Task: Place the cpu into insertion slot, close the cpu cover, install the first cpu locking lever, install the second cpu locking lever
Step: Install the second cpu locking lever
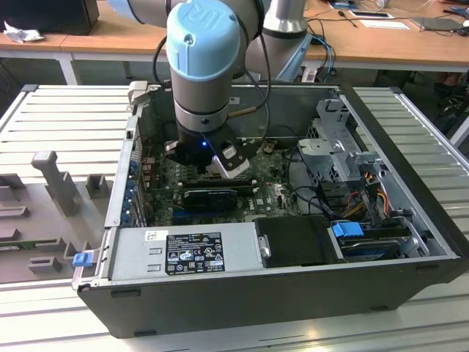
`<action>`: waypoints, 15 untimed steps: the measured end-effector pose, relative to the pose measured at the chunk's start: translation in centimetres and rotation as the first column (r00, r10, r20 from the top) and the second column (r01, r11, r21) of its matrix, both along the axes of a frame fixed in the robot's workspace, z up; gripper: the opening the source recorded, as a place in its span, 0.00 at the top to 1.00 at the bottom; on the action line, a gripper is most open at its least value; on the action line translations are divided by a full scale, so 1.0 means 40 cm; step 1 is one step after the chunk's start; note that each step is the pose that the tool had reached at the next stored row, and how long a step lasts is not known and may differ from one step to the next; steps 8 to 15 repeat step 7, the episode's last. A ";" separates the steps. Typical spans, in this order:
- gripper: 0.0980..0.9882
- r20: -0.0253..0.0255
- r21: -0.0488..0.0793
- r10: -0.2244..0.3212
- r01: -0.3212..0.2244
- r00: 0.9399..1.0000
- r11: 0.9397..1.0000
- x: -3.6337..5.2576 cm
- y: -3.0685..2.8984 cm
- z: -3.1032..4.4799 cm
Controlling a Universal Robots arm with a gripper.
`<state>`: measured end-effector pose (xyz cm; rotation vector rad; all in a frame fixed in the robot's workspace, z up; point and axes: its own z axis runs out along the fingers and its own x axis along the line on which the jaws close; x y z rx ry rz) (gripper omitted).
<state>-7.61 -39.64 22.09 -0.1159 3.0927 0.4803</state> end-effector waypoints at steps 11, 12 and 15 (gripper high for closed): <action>0.99 0.000 0.000 0.000 0.000 1.000 1.000 0.000 0.000 0.029; 0.99 0.000 0.000 0.000 0.000 1.000 1.000 0.000 0.000 0.029; 0.99 0.000 0.000 0.000 0.000 1.000 1.000 0.000 0.000 0.029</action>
